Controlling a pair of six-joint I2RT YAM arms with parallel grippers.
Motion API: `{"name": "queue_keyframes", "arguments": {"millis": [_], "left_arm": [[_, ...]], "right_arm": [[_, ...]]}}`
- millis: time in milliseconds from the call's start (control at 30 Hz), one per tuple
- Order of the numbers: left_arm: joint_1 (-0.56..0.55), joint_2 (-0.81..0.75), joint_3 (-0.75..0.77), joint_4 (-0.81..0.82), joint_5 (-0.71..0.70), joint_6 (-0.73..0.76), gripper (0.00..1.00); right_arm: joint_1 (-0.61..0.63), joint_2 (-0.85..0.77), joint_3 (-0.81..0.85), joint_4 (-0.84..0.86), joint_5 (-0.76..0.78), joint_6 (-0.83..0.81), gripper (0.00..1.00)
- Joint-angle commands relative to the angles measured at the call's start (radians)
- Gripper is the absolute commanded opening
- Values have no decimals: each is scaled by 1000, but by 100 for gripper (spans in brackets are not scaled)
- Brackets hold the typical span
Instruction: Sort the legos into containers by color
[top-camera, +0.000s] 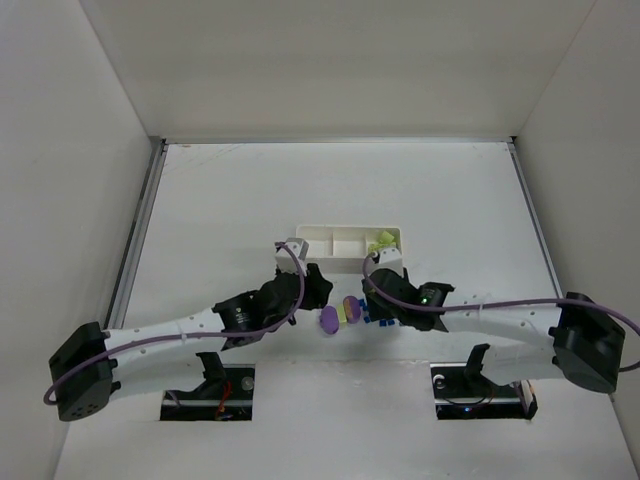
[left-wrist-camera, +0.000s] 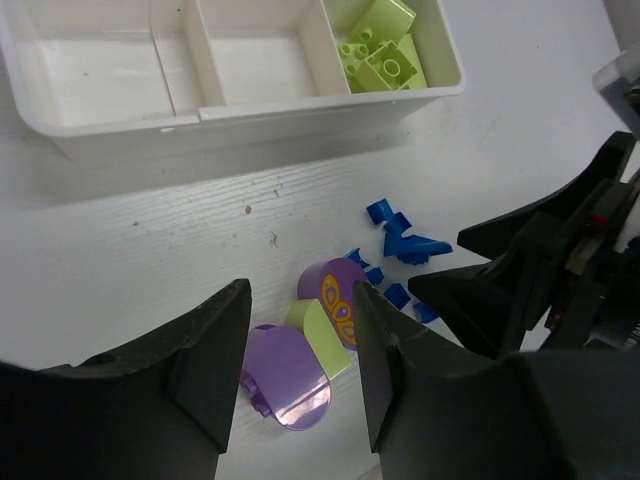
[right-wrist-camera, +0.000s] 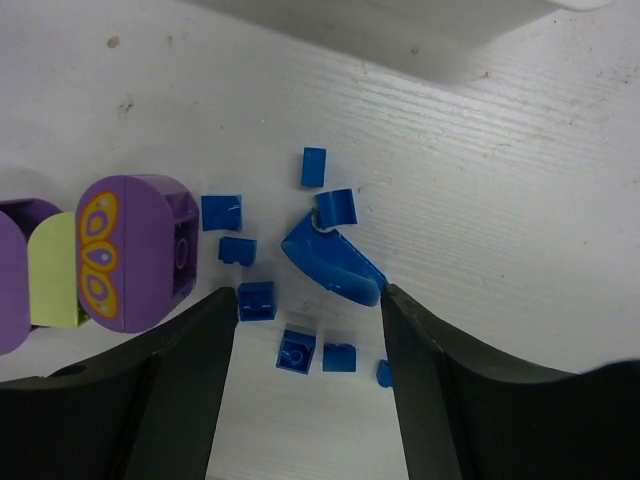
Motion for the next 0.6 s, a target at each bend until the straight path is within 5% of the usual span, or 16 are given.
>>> {"name": "queue_keyframes", "arguments": {"millis": [0,200,333,567], "left_arm": [[10,-59,-34,-28,-16,-12,42],[12,-114,-59,-51,-16,-22,43],[7,-143,-68,-61,-16,-26,43],[-33,-194,-73,-74,-17,-51,43]], "right_arm": [[-34,30,52,-7,-32,-43,64],[-74,111,81,19,-72,-94,53],[-89,133,96,22,-91,-112,34],[-87,-21,78,3,-86,-103,20]]}}
